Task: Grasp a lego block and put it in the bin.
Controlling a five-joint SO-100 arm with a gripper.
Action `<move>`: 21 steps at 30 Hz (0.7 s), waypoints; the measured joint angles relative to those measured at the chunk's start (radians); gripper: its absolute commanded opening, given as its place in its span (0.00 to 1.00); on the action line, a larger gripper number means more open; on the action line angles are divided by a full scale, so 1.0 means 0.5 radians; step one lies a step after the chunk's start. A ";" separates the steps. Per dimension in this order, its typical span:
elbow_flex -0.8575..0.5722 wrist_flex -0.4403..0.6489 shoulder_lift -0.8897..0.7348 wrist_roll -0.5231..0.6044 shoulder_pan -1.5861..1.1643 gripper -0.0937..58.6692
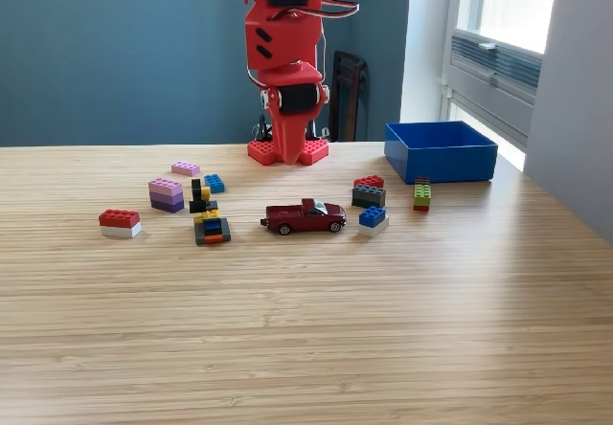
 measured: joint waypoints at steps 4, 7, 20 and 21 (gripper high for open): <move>0.031 -0.064 0.000 -0.037 0.052 0.00; 0.043 -0.117 0.000 -0.049 0.092 0.00; 0.224 -0.310 0.003 -0.463 0.255 0.03; 0.227 -0.316 0.003 -0.476 0.252 0.04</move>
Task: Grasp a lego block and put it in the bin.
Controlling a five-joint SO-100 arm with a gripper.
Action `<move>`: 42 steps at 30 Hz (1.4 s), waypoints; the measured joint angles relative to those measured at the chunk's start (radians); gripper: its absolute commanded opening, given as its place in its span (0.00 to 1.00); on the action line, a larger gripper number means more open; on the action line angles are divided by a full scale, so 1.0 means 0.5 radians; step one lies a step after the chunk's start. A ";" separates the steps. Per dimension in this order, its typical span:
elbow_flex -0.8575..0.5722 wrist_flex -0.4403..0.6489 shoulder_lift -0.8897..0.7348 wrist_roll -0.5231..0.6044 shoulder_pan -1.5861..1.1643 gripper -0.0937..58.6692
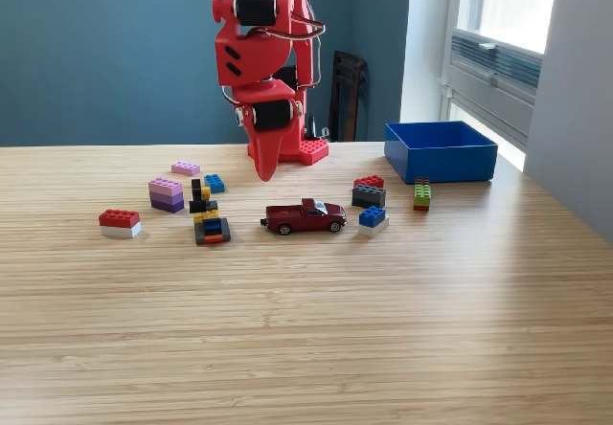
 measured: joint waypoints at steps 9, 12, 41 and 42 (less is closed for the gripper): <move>0.000 -0.006 0.003 0.224 -0.080 0.24; 0.012 -0.006 0.003 0.368 -0.160 0.30; 0.061 -0.021 0.003 0.620 -0.334 0.56; 0.074 -0.021 0.003 0.614 -0.334 0.56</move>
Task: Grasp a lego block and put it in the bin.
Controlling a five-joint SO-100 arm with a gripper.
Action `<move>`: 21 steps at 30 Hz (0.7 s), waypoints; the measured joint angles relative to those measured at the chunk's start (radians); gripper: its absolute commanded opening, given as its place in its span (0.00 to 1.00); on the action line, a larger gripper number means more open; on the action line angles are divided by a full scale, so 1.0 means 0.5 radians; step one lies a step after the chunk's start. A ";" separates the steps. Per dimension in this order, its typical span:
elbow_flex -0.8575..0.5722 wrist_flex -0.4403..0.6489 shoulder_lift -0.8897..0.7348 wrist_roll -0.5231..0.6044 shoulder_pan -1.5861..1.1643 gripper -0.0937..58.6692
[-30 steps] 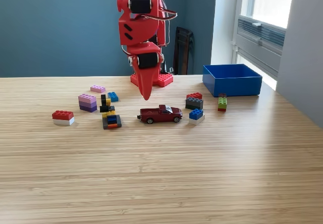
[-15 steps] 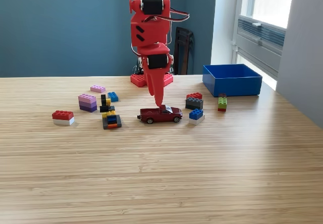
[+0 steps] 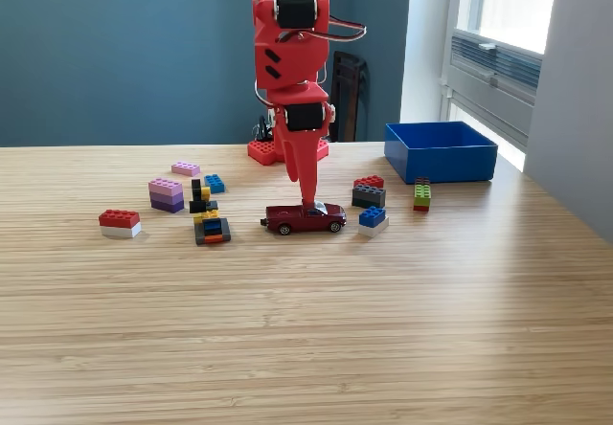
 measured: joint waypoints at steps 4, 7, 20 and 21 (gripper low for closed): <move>0.006 0.000 0.000 -0.015 0.092 0.57; 0.006 0.000 0.000 -0.064 0.209 0.57; -0.120 0.000 0.000 -0.331 0.730 0.57; -0.135 0.000 0.000 -0.353 0.767 0.57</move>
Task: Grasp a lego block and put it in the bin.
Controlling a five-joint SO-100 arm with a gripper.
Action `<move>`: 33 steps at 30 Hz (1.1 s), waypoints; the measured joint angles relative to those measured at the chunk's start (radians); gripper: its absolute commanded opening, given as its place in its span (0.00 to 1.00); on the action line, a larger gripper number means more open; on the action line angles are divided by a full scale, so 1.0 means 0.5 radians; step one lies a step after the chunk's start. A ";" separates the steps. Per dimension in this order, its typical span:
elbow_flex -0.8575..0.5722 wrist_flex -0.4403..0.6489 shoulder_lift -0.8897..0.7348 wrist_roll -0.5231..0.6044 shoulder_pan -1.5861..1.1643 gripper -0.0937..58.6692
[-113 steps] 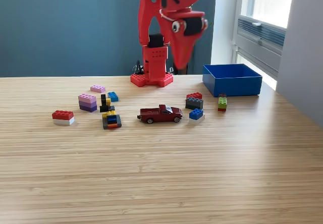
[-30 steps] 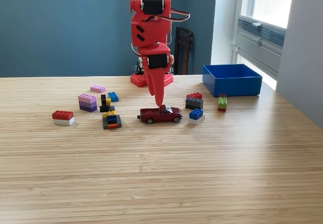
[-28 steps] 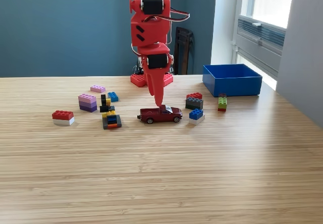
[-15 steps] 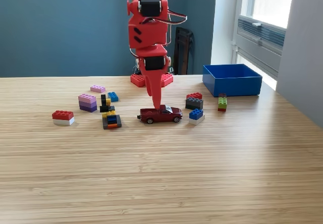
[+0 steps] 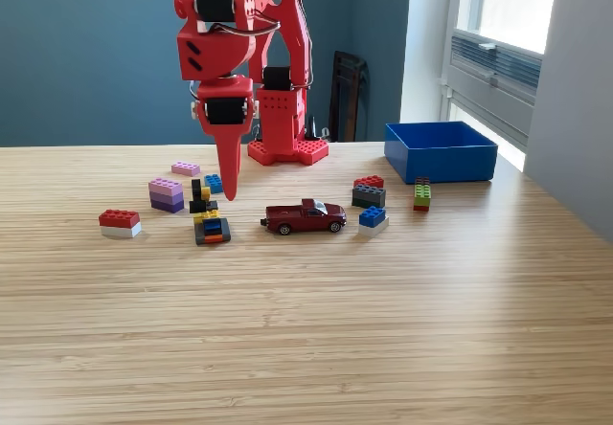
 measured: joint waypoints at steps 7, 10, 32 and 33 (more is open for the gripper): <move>-0.114 0.000 0.000 -0.098 0.224 0.57; -0.147 0.000 0.000 -0.110 0.298 0.55; -0.077 -0.018 0.000 -0.089 0.525 0.51; -0.077 -0.018 0.000 -0.077 0.512 0.51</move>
